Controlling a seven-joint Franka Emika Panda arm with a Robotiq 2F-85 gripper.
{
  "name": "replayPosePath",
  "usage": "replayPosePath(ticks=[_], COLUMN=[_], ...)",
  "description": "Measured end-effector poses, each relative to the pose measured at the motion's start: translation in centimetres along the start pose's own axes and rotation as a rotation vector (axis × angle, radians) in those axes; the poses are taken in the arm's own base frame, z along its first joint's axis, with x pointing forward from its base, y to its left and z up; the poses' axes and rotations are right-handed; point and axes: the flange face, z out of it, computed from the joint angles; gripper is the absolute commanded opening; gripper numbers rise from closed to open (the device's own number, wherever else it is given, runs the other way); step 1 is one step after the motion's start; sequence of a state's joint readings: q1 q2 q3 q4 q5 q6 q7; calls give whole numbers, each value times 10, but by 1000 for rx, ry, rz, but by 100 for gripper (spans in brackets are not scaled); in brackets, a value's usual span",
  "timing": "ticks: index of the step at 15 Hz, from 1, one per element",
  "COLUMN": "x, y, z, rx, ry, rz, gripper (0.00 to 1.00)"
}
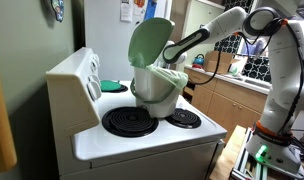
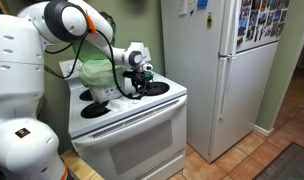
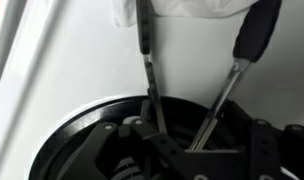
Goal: Pick up the silver tongs, pick up the white tissue with the tongs and put it in the bin, put the silver tongs back on the hob of the stove
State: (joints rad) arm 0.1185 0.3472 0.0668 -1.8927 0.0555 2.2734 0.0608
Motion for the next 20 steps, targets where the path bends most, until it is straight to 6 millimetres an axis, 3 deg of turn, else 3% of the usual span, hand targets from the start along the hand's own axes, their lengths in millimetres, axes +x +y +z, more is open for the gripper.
replayPosePath(ticks=[5, 9, 10, 11, 12, 17, 20], x=[-2, -6, -7, -8, -9, -8, -7], y=[-4, -11, -13, -14, -16, -19, -20], z=[-1, 3, 4, 7, 9, 7, 7], rx=[5, 10, 10, 11, 12, 24, 39], ry=[-31, -86, -106, -124, -140, -184, -204], rz=[-54, -68, -71, -73, -75, -72, -61], gripper=[71, 65, 57, 41, 41, 5, 6])
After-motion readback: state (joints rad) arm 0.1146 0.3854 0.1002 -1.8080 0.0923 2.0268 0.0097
